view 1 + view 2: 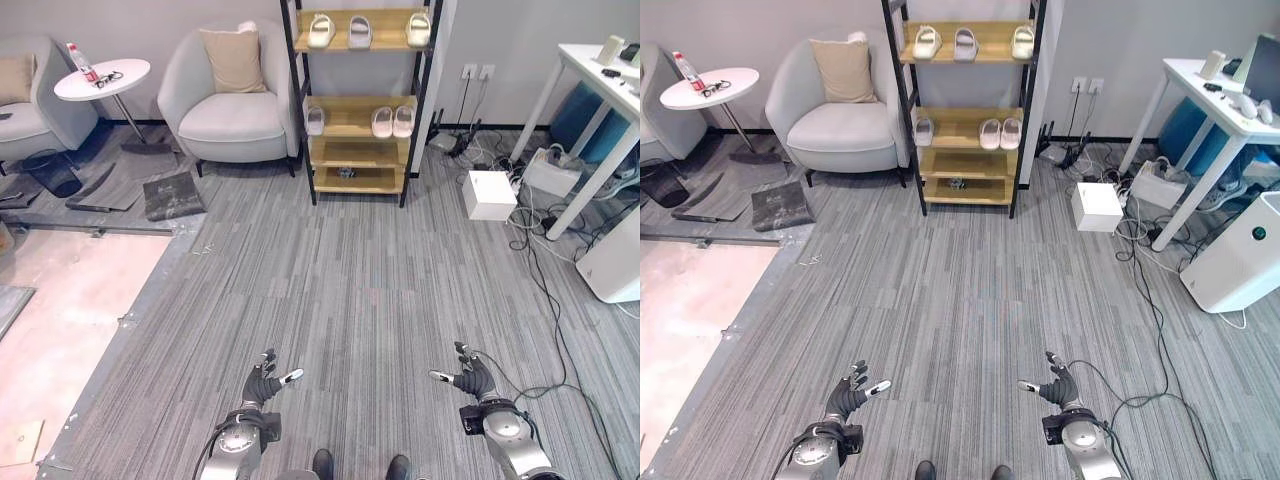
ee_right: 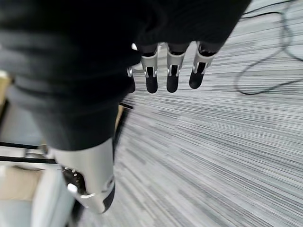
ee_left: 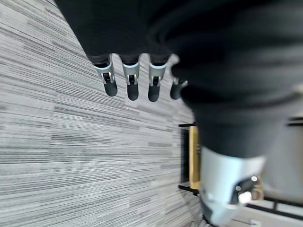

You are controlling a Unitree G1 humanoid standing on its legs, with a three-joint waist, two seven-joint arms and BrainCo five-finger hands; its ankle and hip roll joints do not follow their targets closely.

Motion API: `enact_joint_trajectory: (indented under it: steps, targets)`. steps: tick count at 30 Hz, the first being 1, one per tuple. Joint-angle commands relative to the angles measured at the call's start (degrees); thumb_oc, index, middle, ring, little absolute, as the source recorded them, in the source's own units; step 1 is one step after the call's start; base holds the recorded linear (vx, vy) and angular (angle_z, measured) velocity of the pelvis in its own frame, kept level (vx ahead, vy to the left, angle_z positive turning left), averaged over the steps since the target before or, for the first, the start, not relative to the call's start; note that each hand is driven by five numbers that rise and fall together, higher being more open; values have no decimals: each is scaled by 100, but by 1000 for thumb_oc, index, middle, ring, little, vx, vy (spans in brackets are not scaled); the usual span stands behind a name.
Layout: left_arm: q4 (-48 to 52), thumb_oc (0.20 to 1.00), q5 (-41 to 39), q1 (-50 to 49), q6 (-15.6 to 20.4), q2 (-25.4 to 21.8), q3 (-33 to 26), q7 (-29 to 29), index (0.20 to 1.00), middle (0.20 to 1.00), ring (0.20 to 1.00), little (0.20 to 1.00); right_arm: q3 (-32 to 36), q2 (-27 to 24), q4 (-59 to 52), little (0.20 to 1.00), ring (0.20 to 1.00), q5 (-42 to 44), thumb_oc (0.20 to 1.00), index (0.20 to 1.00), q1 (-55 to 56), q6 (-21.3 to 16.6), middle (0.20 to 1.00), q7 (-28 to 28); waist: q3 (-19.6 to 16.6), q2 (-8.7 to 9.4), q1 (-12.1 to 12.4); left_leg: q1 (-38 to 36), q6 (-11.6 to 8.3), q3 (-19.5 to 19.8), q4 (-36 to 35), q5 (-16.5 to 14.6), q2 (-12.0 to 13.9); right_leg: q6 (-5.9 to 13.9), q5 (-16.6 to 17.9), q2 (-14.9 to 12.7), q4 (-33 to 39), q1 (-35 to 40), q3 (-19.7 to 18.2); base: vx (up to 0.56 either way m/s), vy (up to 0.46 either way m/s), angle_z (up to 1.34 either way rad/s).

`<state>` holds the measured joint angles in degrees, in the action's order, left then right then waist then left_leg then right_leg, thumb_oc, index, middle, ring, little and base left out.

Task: Arrange the slippers neatly on the shoe rack.

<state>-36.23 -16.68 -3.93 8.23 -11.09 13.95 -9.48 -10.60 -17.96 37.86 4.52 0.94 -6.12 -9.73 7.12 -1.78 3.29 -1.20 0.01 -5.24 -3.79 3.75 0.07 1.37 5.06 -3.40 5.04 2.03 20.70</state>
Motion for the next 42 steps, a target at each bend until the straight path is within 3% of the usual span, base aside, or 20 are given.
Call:
enact_joint_trajectory:
  steps: [1,21,42]
  targets:
    - [39,1000,367,358,131,-53,188,-99,1000,1000,1000,1000,-60,-77,-234,1000,1000,34,1000,1000,-131,-179,1000,-43,-68,190,82,35,-306,-162,22,-215,191,595,-408,-498,-4,182,258,0,0,0]
    - [-41,1000,-202,231,165,80,64,-142,1000,1000,1000,1000,-167,66,-155,1000,1000,303,1000,1000,17,-188,1000,60,-79,177,58,-53,-301,-128,-13,-237,148,584,-463,-502,-4,299,319,0,0,0]
    - [-183,1000,-179,165,69,81,139,-91,1000,1000,1000,1000,-340,73,-56,1000,1000,194,1000,1000,-21,-102,1000,90,-61,192,21,-110,-294,-126,-24,-272,126,583,-504,-481,-4,341,304,1,0,0]
